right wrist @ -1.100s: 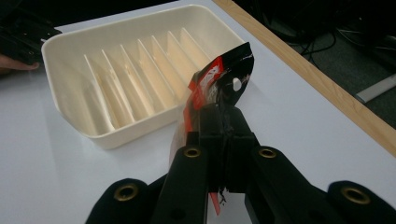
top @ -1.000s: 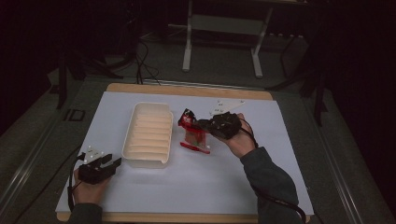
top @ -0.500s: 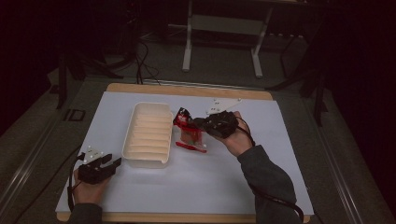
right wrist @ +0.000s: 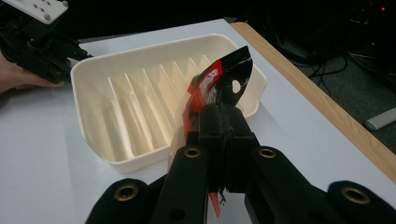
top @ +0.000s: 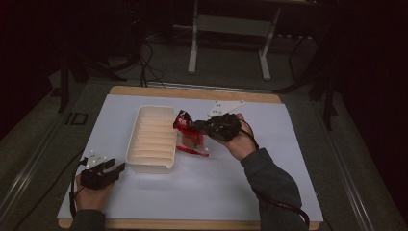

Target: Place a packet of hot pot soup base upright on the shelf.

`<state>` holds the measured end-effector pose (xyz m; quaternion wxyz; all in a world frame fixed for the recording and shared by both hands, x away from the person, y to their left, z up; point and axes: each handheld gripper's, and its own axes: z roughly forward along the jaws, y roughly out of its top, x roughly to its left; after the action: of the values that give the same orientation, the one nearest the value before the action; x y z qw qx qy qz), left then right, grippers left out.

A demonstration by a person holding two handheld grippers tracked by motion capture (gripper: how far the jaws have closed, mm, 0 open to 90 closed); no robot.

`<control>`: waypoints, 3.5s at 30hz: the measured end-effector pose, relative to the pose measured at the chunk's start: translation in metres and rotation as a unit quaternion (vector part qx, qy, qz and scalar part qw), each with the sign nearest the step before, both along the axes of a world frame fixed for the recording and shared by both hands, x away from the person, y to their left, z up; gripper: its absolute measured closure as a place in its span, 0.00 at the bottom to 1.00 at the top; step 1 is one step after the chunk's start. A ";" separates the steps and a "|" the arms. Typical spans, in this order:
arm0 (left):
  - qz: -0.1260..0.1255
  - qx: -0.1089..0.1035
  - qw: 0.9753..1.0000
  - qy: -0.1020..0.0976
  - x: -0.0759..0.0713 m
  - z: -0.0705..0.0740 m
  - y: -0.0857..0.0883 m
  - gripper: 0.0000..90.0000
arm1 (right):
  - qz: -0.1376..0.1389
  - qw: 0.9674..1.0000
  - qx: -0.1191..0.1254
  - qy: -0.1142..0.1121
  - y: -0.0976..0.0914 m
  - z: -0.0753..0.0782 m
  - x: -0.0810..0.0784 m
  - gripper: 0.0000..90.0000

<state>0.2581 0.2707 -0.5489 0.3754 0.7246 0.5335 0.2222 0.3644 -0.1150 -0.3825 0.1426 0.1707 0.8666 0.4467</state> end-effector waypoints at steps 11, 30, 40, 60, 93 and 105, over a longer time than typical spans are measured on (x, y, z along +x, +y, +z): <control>0.000 -0.002 1.000 0.000 0.000 0.000 0.000 0.60 | 0.006 1.000 0.006 -0.001 0.009 0.003 0.001 0.99; 0.000 -0.003 1.000 -0.001 0.000 0.000 0.000 0.60 | 0.023 1.000 0.008 0.005 0.032 -0.002 0.003 0.99; 0.000 -0.004 1.000 -0.001 0.000 0.000 0.000 0.60 | 0.026 1.000 0.005 0.006 0.039 -0.003 0.003 0.99; 0.000 -0.004 1.000 0.000 0.000 0.000 0.000 0.60 | 0.043 0.999 0.010 0.011 0.058 -0.010 0.005 0.99; -0.002 -0.004 1.000 -0.001 0.000 0.000 0.001 0.60 | 0.059 0.997 0.033 0.028 0.108 -0.023 0.011 0.98; -0.001 -0.007 1.000 -0.001 0.000 0.000 0.002 0.60 | 0.062 0.997 0.037 0.037 0.126 -0.038 0.010 0.98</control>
<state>0.2578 0.2722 -0.5487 0.3817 0.7224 0.5335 0.2187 0.3741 0.0115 -0.4202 0.0762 0.1386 0.8632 0.4795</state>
